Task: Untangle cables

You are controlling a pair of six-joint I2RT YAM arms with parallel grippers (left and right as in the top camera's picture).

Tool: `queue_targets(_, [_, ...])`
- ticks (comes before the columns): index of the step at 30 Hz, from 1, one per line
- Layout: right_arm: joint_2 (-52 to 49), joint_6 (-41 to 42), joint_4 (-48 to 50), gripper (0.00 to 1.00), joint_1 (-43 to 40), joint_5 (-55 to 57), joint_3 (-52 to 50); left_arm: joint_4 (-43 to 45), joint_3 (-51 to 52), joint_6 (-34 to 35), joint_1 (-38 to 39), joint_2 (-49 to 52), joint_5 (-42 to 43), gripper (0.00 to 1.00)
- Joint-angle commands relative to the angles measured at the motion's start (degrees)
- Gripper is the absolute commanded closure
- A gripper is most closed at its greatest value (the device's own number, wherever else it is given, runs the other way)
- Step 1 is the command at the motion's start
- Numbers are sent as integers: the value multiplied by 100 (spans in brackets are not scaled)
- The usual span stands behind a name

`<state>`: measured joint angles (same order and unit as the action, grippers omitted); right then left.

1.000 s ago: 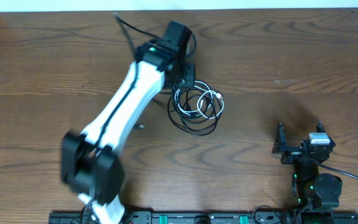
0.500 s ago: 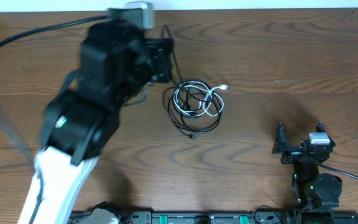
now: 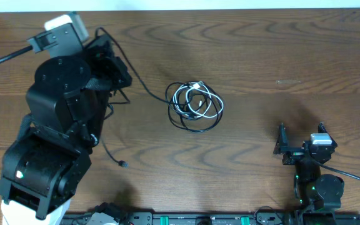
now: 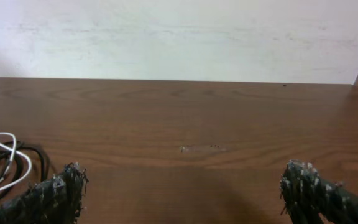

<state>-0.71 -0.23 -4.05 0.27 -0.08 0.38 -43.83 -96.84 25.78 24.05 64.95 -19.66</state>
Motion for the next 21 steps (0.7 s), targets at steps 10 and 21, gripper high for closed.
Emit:
queue_targets(10, [33, 83, -26, 1, 68, -11, -9, 1346, -101, 249, -61, 144, 3379, 93])
queue_targets(21, [33, 83, -26, 1, 68, -11, -9, 824, -101, 647, -52, 1023, 4424, 92])
